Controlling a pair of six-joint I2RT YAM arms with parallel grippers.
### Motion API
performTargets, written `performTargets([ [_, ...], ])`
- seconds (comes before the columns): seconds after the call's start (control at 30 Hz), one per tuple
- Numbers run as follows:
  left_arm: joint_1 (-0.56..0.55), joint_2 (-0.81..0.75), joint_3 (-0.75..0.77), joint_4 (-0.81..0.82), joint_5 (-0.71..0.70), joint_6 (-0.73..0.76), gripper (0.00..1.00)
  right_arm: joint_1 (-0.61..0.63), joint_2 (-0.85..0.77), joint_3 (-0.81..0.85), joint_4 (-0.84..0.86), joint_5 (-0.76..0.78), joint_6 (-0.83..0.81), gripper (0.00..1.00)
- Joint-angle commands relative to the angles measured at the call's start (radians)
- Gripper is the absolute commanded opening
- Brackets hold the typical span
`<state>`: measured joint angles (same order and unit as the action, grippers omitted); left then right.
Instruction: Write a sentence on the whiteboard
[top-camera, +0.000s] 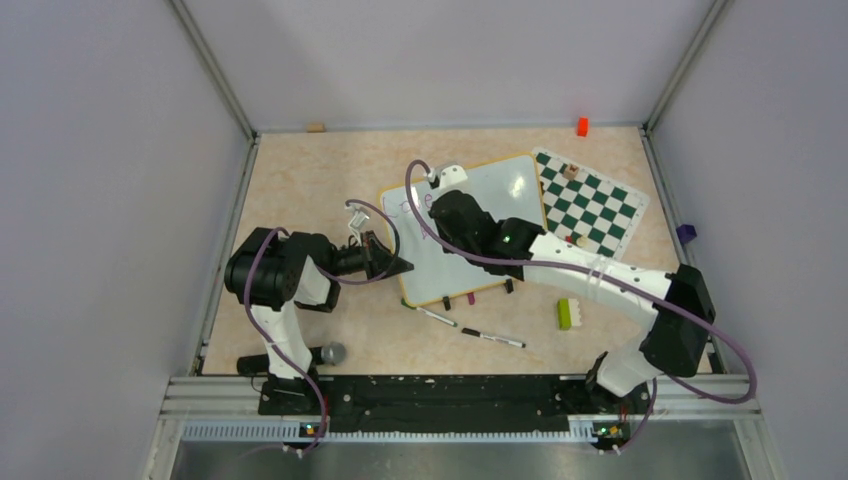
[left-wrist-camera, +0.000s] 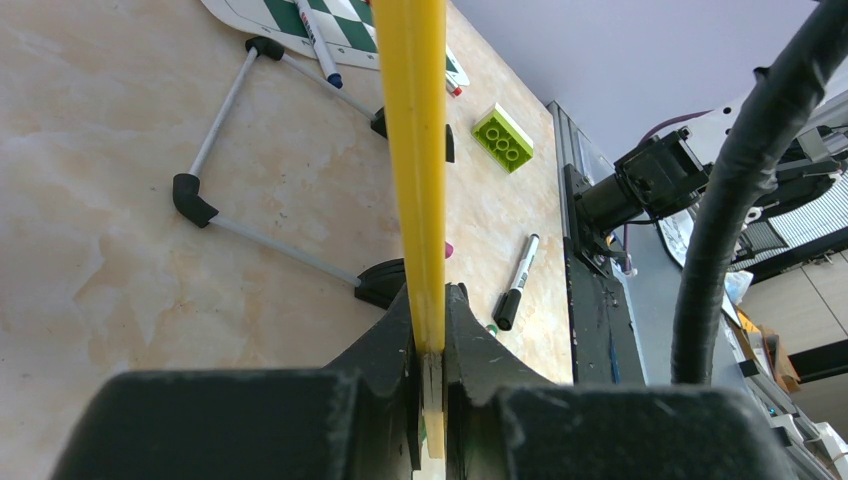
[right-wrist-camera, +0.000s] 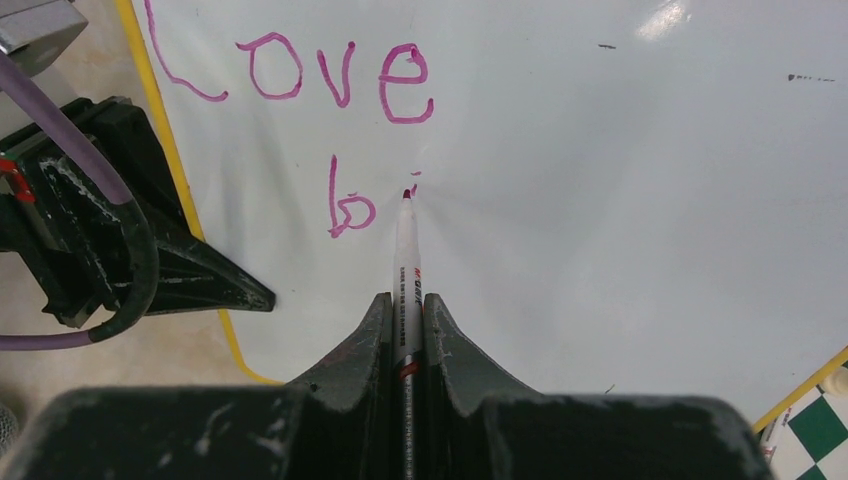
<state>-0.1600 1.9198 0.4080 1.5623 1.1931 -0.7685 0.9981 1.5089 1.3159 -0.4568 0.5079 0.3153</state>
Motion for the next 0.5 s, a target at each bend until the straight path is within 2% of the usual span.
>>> performTargets([
  [0.0,-0.017,-0.005,-0.003,0.058,0.056,0.074,0.00,-0.005,0.017,0.017,0.014,0.009,0.004,0.00],
  [0.47,-0.016,-0.005,-0.003,0.057,0.057,0.072,0.00,-0.013,0.034,0.030,0.020,0.023,-0.004,0.00],
])
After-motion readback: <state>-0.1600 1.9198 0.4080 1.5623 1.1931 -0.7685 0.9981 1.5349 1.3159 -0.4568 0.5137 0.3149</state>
